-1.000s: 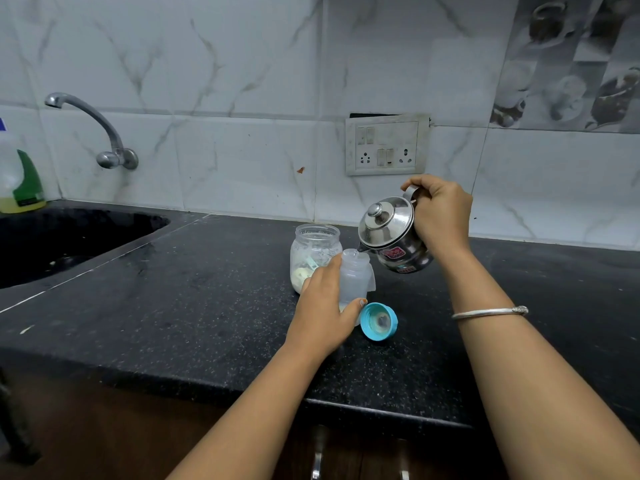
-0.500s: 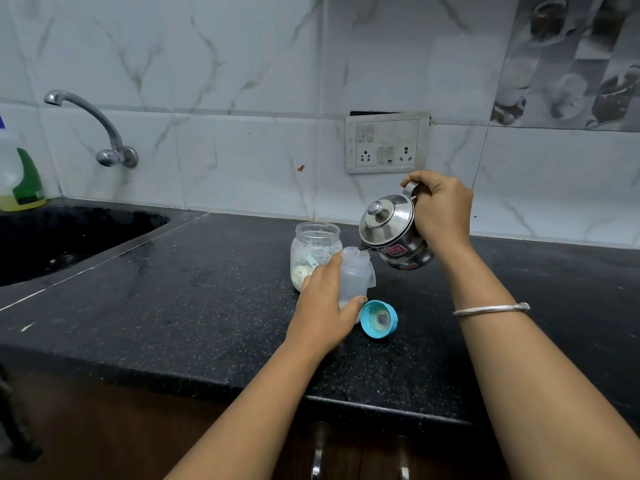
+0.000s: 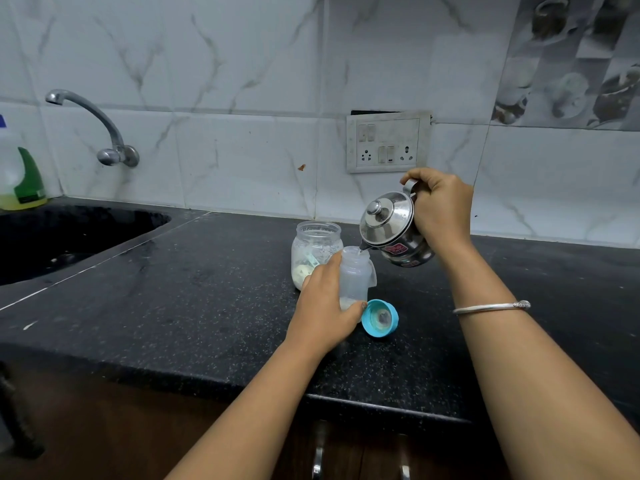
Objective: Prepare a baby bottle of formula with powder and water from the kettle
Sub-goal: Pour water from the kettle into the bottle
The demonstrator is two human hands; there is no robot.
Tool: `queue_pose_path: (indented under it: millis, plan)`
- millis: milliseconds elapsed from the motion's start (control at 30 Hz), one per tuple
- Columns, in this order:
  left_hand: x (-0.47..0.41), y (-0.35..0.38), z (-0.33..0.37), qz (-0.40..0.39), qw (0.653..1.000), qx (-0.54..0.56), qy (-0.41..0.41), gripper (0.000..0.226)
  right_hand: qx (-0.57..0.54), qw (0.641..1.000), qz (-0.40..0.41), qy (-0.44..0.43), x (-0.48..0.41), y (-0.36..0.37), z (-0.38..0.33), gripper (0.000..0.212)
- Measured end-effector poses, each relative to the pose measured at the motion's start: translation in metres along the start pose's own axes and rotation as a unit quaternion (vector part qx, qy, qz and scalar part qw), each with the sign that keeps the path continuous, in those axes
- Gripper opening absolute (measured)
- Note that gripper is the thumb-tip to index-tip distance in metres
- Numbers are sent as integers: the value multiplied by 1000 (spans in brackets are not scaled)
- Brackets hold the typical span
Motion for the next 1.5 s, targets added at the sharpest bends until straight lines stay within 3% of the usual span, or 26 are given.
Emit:
queue_pose_path:
  millis: [1500]
  plan:
    - [1,0,-2,-9,1000,18,-11,87,16,999,7,-30,1,-6,-14,38]
Point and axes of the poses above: each hand's wrist, its own x-axis away from the middle knuckle, its own y-axis out of the palm, z = x × y, the point moved 2 cm from there along -x, towards the middle knuckle, and after that the axes turned 6 degrees about x, right-handed, at the moved point
